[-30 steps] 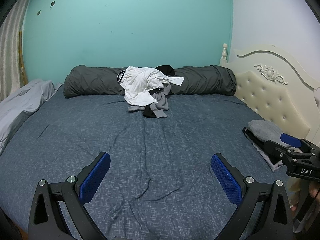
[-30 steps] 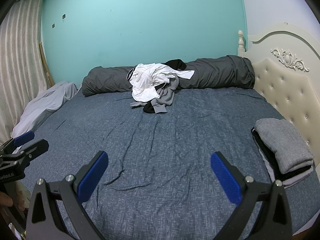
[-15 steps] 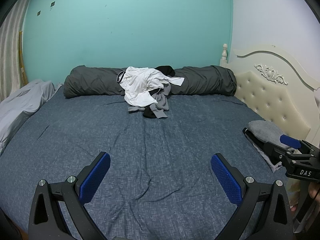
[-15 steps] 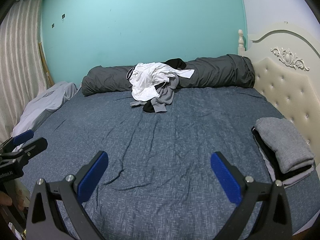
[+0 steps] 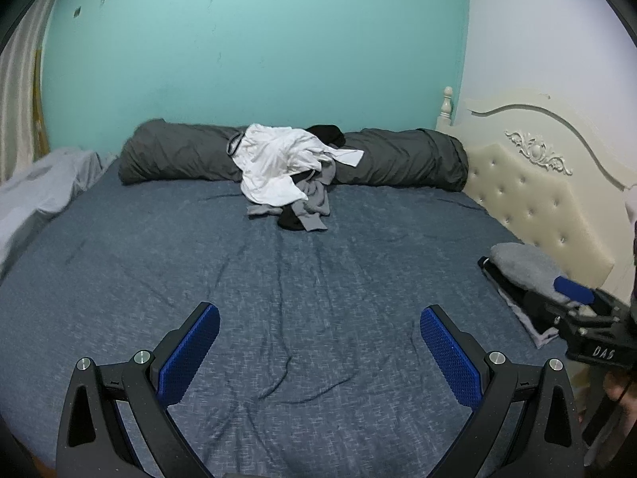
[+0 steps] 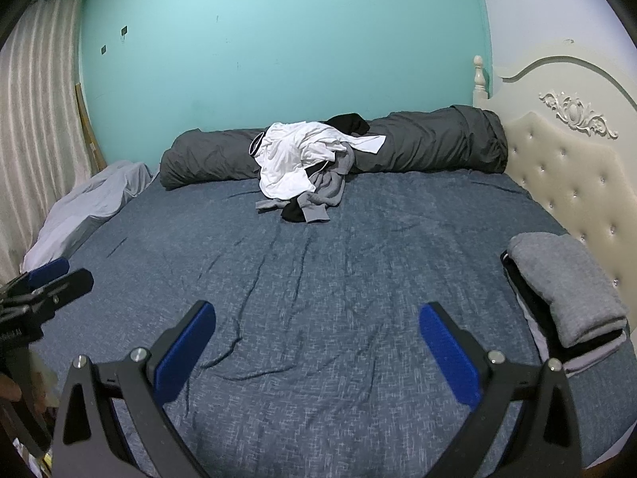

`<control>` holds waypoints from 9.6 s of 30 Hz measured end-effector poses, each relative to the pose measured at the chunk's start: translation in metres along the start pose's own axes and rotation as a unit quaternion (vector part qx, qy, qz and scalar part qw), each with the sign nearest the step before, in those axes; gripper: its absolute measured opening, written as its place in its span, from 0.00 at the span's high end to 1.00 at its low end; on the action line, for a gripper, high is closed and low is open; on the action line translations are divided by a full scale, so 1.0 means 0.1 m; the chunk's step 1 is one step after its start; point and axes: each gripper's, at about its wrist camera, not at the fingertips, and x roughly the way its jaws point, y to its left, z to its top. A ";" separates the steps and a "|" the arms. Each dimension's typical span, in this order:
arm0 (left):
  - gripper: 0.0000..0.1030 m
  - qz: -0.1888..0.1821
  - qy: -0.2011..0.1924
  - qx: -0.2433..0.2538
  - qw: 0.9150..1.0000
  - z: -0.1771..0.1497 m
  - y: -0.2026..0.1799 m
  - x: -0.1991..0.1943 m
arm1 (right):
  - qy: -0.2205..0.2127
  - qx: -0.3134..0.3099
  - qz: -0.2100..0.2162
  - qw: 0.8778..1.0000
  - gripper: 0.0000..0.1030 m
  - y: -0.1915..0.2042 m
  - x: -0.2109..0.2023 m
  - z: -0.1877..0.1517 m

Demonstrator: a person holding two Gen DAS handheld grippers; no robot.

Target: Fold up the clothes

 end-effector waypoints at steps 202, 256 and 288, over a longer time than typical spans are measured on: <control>0.00 -0.002 0.092 -0.096 0.991 -1.38 1.15 2.22 | 0.159 -0.040 0.248 0.955 0.97 0.70 2.82 -0.60; 0.00 -0.006 0.107 -0.009 0.994 -1.32 0.77 2.56 | 0.120 0.190 0.191 0.955 0.96 -0.93 2.98 -1.04; 0.93 -0.100 0.163 0.033 0.981 -1.34 0.44 2.94 | 0.140 0.207 0.152 0.956 0.90 -1.06 3.08 -1.09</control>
